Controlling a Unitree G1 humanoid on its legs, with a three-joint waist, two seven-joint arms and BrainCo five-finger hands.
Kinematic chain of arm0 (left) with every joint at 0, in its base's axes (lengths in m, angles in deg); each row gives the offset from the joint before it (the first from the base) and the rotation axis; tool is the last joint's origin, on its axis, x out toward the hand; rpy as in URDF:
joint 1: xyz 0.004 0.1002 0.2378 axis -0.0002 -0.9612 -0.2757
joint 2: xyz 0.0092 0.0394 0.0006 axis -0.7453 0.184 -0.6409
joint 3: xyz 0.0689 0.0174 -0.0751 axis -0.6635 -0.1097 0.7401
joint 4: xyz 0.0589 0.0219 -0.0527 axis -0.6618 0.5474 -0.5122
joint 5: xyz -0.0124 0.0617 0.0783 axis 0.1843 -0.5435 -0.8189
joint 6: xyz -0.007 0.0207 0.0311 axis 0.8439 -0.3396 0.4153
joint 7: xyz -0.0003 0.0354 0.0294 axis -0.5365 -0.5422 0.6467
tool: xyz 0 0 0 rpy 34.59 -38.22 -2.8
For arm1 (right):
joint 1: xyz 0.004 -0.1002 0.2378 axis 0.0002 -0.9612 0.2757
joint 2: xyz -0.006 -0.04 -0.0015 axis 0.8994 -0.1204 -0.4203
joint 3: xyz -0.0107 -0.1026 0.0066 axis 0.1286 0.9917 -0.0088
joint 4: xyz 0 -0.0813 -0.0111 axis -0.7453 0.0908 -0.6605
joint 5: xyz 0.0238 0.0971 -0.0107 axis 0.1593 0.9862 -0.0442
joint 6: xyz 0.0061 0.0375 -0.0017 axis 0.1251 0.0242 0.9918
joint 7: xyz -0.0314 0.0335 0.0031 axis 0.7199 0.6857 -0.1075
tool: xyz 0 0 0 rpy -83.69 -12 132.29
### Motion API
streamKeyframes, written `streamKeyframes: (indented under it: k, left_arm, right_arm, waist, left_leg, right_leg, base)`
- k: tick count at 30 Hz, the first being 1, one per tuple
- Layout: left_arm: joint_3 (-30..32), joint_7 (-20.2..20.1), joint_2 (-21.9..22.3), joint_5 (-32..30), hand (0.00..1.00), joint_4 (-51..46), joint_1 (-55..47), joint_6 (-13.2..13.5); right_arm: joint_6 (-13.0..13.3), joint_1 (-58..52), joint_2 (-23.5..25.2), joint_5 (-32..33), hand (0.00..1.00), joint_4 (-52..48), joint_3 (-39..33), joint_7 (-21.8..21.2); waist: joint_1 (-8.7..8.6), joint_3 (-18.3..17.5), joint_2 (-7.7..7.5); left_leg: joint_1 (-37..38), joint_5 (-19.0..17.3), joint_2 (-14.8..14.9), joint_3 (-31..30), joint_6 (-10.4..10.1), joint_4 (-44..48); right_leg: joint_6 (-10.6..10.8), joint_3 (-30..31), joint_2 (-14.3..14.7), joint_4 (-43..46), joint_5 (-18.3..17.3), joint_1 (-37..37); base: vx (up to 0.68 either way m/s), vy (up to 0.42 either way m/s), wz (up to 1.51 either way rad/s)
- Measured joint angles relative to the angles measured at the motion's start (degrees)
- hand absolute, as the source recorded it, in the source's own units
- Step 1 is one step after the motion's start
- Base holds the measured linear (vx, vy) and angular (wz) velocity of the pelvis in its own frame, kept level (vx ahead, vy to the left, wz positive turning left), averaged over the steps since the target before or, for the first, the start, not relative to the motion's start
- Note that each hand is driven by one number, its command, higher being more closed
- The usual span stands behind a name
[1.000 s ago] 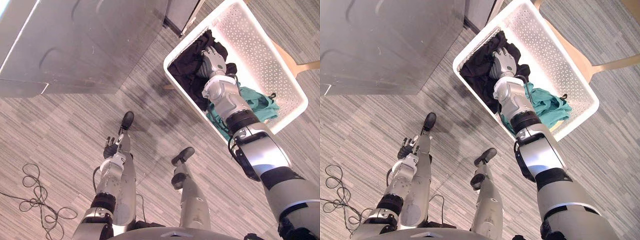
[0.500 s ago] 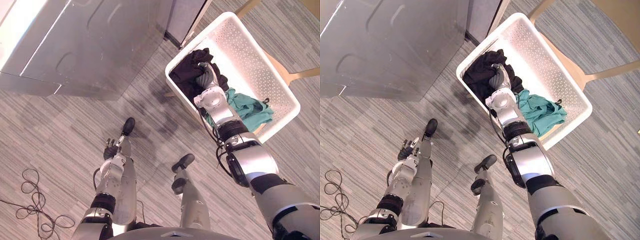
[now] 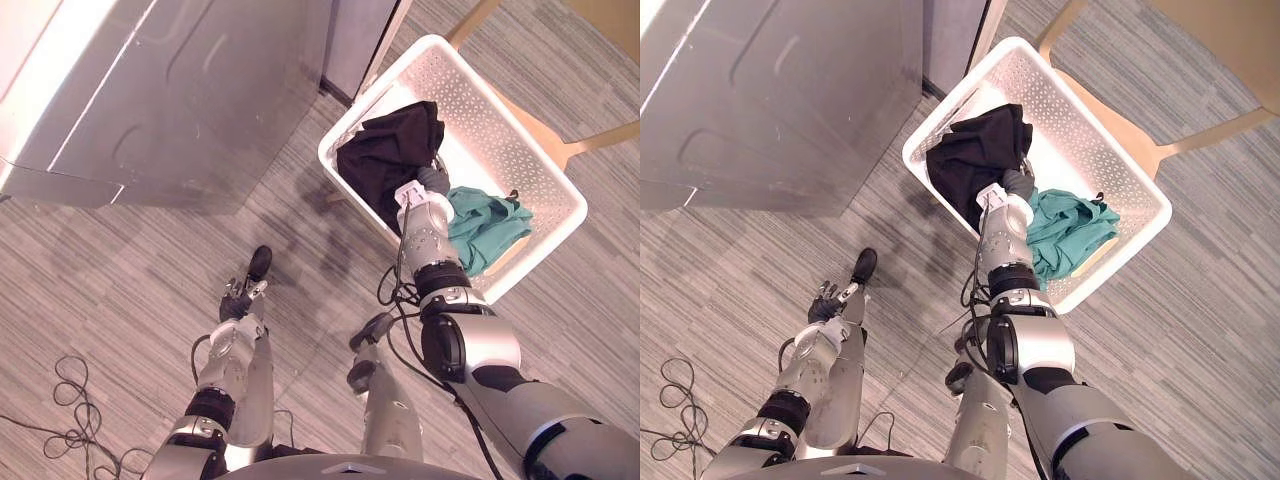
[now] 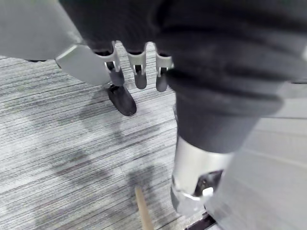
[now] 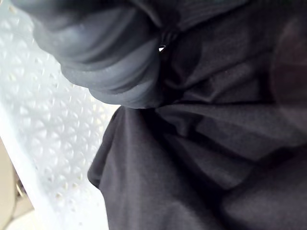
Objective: Pick up the laundry basket with both hands and put the clothes into the washing machine.
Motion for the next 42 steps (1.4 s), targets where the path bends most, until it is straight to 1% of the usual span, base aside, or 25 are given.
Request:
streamKeyframes:
  k: [3,6,10,15,16,18,21,23,25,26,28,30,31,33,34,36,37,40,41,42]
  left_arm:
    - [-0.4,-0.1,0.1,0.0,0.0,0.0,0.0,-0.1]
    - [-0.4,-0.1,0.0,0.0,0.0,0.1,-0.3,-0.1]
    - [-0.8,-0.5,-0.1,-0.1,0.0,1.9,-1.0,-0.1]
    - [-2.1,-0.7,-0.9,-0.5,0.0,3.6,-2.4,-0.5]
    - [-2.2,-1.2,-1.0,-1.3,0.0,3.6,-3.0,-0.6]
    - [-2.3,-1.5,-1.1,-2.2,0.0,3.6,-3.8,-0.7]
    - [-2.6,-1.9,-1.5,-3.6,0.0,3.6,-5.6,-1.1]
    - [-2.6,-2.7,-1.9,-4.8,0.0,3.6,-6.6,-1.6]
    - [-2.6,-2.9,-2.2,-5.8,0.0,3.6,-7.6,-1.9]
    - [-2.6,-3.1,-2.2,-6.3,0.0,3.6,-8.6,-1.9]
    - [-2.6,-3.4,-2.4,-6.8,0.0,3.6,-9.8,-2.0]
    - [-2.6,-3.9,-2.7,-7.7,0.0,3.4,-11.1,-2.1]
    - [-2.6,-3.9,-2.8,-8.0,0.0,3.3,-11.5,-2.2]
    - [-2.7,-4.0,-3.3,-8.8,0.0,1.7,-12.2,-2.2]
    - [-2.9,-4.1,-3.7,-9.1,0.0,0.5,-12.6,-2.2]
    - [-3.1,-4.4,-4.6,-10.2,0.0,-0.9,-13.0,-2.2]
    - [-3.1,-4.4,-5.1,-10.5,0.0,-1.4,-13.2,-2.2]
    - [-3.0,-5.0,-5.5,-11.3,0.0,-1.3,-13.4,-2.2]
    - [-2.7,-5.2,-5.5,-11.3,0.0,-1.2,-13.7,-2.3]
    - [-2.5,-5.3,-5.5,-11.4,0.0,-1.2,-14.4,-2.4]
  right_arm:
    - [0.5,-0.2,0.3,2.5,1.0,-0.6,-1.0,-0.1]
    - [0.9,-0.5,1.2,3.3,1.0,-1.7,-1.4,-0.1]
    - [1.1,-1.4,2.3,3.2,1.0,-4.6,-1.2,0.0]
    - [1.8,-4.9,5.1,3.8,1.0,-11.8,-0.9,0.0]
    - [2.4,-5.9,5.9,3.9,1.0,-13.8,-0.3,0.0]
    - [2.8,-7.7,6.5,4.4,1.0,-17.2,2.0,-0.1]
    - [4.1,-11.1,7.8,5.0,1.0,-24.7,5.1,-0.3]
    - [4.8,-12.9,7.8,5.0,1.0,-27.8,7.1,-1.1]
    - [5.0,-14.7,7.9,4.9,1.0,-30.5,8.4,-1.7]
    - [5.0,-16.4,7.9,4.9,1.0,-32.1,9.2,-2.2]
    - [4.9,-18.2,8.0,4.8,1.0,-33.2,10.1,-2.4]
    - [4.9,-19.7,8.4,4.7,1.0,-34.0,10.3,-2.7]
    - [4.9,-20.4,8.5,4.7,1.0,-34.2,10.3,-2.8]
    - [4.9,-21.2,8.5,4.7,1.0,-35.0,10.3,-3.7]
    - [4.9,-21.6,8.5,4.7,1.0,-36.5,10.4,-4.4]
    - [4.9,-21.6,8.2,4.0,1.0,-37.2,11.0,-4.9]
    - [4.9,-21.7,7.9,2.6,0.0,-37.1,11.7,-5.0]
    - [4.4,-22.2,6.5,0.9,0.0,-35.9,12.7,-5.3]
    - [2.9,-23.2,4.1,-0.6,0.0,-33.3,14.4,-6.4]
    - [1.5,-23.5,2.9,-3.3,0.0,-32.0,15.1,-6.9]
  waist:
    - [-0.66,0.3,1.44]
    - [-0.81,0.3,1.55]
    - [-1.53,1.0,2.82]
    - [-2.63,1.1,2.94]
    - [-3.03,1.2,3.07]
    - [-3.54,1.3,3.17]
    - [-4.9,1.2,3.27]
    - [-5.6,1.1,3.26]
    - [-5.99,0.4,3.29]
    - [-6.15,-0.8,3.26]
    - [-6.52,-2.1,3.35]
    - [-7.18,-4.4,3.31]
    - [-7.58,-6.2,3.38]
    - [-7.83,-8.3,3.4]
    - [-7.92,-9.9,3.63]
    - [-8.23,-11.5,3.66]
    - [-8.61,-12.7,3.68]
    - [-9.11,-13.9,3.62]
    - [-9.38,-15.0,3.57]
    - [-9.53,-15.0,3.55]
  left_leg:
    - [0.5,0.1,-0.5,0.1,0.1,0.0]
    - [1.4,0.1,-0.8,1.2,0.1,0.0]
    - [3.5,0.1,-1.2,2.2,0.1,0.0]
    - [5.5,0.0,-1.4,3.2,0.1,0.0]
    - [6.4,0.0,-1.5,3.3,0.1,0.0]
    - [8.0,-0.4,-1.5,3.8,0.7,0.0]
    - [10.9,-1.3,-1.7,4.3,1.6,0.0]
    - [12.3,-1.9,-1.8,4.5,1.5,0.0]
    - [13.2,-1.9,-1.9,4.6,1.7,0.0]
    - [13.6,-2.0,-1.9,4.6,1.9,0.0]
    - [15.2,-2.1,-2.0,4.5,1.9,0.0]
    - [16.3,-2.2,-2.3,4.6,2.0,0.0]
    - [17.0,-2.2,-2.5,4.7,2.0,-0.1]
    - [18.4,-2.5,-2.5,5.3,1.9,-0.1]
    - [18.7,-2.9,-2.2,5.7,1.9,-0.1]
    - [19.7,-3.3,-1.9,6.3,1.8,-0.1]
    - [20.1,-3.5,-1.7,7.0,1.9,-0.1]
    - [22.0,-3.9,-1.3,8.5,1.9,-0.1]
    - [22.6,-4.0,-1.2,9.4,2.0,-0.2]
    - [23.0,-4.0,-1.2,9.7,2.0,-0.2]
  right_leg:
    - [0.2,0.1,-0.6,0.3,0.0,0.4]
    - [0.3,0.9,-1.0,0.5,0.1,0.6]
    - [0.4,1.8,-1.5,0.7,0.1,2.1]
    - [0.6,2.9,-1.9,1.4,0.0,3.0]
    - [0.7,3.0,-2.1,1.7,-0.2,3.8]
    - [0.8,3.4,-2.4,2.7,-0.8,4.7]
    - [1.0,3.6,-2.8,3.4,-1.6,7.2]
    - [1.2,3.7,-2.9,3.4,-1.8,8.6]
    - [1.3,3.6,-2.8,2.9,-1.8,9.7]
    - [1.3,3.4,-2.8,2.6,-1.8,10.2]
    - [1.5,3.1,-2.7,1.9,-1.7,12.3]
    - [1.7,2.9,-2.5,0.5,-1.6,14.3]
    - [2.0,2.7,-2.4,-0.7,-1.4,15.7]
    - [2.2,2.4,-1.9,-2.7,-0.8,18.0]
    - [2.1,2.4,-1.4,-4.1,-0.4,18.8]
    - [2.1,2.7,-0.8,-5.9,0.5,19.9]
    - [1.9,3.2,-0.4,-6.8,1.1,20.3]
    - [1.8,4.7,0.2,-8.7,2.2,21.6]
    - [1.7,5.4,0.3,-9.0,2.5,21.7]
    - [1.7,5.8,0.3,-9.0,2.6,21.9]
  base:
    - [0.0,0.004,0.01]
    - [-0.01,0.013,-0.07]
    - [-0.01,0.001,-0.03]
    - [-0.04,-0.001,-0.04]
    - [-0.05,-0.008,-0.05]
    - [-0.06,-0.007,-0.03]
    - [-0.06,-0.012,0.01]
    - [-0.04,-0.014,0.01]
    - [0.0,0.0,0.0]
    - [0.03,-0.031,0.04]
    - [0.05,-0.033,0.07]
    - [0.05,-0.026,0.11]
    - [0.04,-0.025,0.12]
    - [0.01,-0.012,0.05]
    - [-0.02,-0.018,-0.11]
    - [-0.03,-0.017,-0.2]
    - [-0.02,-0.013,-0.21]
    - [-0.02,-0.016,-0.3]
    - [-0.01,-0.014,-0.27]
    - [-0.01,-0.009,-0.3]
